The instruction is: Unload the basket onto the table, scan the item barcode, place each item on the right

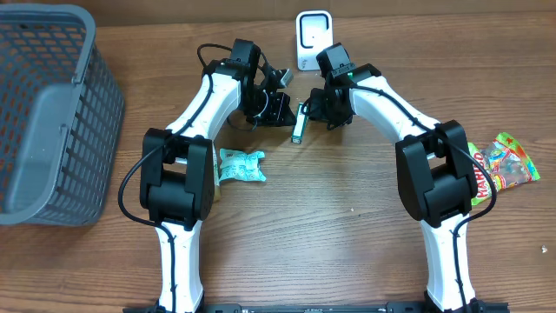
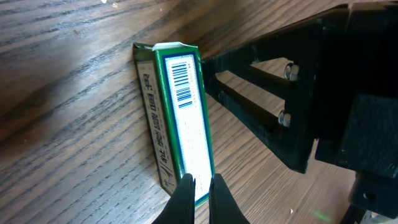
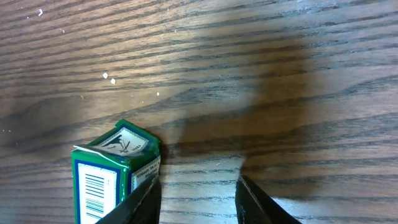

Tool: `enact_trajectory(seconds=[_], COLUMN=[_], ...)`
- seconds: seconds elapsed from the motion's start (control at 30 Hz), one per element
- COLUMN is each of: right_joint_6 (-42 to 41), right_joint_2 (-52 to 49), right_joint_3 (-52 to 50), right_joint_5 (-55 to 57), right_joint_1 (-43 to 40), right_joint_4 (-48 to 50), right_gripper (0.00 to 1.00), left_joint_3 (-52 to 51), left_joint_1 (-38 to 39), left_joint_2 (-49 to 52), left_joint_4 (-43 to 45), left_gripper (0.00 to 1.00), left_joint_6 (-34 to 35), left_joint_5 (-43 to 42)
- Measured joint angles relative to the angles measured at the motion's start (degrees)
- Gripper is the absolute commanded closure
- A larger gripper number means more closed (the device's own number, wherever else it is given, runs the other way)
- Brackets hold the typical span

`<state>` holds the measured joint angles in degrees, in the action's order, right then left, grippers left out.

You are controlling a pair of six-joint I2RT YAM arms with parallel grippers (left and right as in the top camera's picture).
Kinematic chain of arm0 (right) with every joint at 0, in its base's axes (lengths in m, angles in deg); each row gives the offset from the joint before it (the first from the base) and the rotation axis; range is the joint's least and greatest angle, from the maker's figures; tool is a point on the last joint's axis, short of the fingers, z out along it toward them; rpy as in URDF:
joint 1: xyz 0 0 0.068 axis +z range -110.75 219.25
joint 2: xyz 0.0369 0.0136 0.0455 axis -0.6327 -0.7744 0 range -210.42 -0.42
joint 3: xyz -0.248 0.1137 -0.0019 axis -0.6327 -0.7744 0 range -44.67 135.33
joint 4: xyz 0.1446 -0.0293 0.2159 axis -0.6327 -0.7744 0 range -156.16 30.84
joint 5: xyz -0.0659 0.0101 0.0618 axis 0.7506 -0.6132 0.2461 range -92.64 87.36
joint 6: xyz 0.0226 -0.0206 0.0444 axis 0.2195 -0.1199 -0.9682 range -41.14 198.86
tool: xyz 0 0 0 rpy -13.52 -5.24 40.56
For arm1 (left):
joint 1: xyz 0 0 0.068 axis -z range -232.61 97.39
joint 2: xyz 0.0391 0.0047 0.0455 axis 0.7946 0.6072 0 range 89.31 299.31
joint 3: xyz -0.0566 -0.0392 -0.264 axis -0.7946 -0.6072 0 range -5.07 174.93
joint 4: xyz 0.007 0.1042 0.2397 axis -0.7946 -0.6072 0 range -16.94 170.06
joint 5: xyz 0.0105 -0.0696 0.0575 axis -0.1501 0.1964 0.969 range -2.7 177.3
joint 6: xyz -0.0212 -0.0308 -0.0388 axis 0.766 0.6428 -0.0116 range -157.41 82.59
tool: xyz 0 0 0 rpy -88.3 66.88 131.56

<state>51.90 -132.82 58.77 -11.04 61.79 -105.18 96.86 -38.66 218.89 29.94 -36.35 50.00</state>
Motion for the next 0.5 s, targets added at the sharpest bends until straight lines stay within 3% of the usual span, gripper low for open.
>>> enact_trajectory(seconds=[0.5], right_joint_6=[0.00], right_joint_2=[0.00], right_joint_3=[0.00], right_joint_5=[-0.17], right_joint_1=[0.00], right_joint_4=[0.04], right_gripper=[0.60], left_joint_3=[-4.79], left_joint_1=[0.33], left_joint_2=[0.00], left_joint_4=[3.48], left_gripper=[0.96], left_joint_6=[0.55], left_joint_5=[1.55])
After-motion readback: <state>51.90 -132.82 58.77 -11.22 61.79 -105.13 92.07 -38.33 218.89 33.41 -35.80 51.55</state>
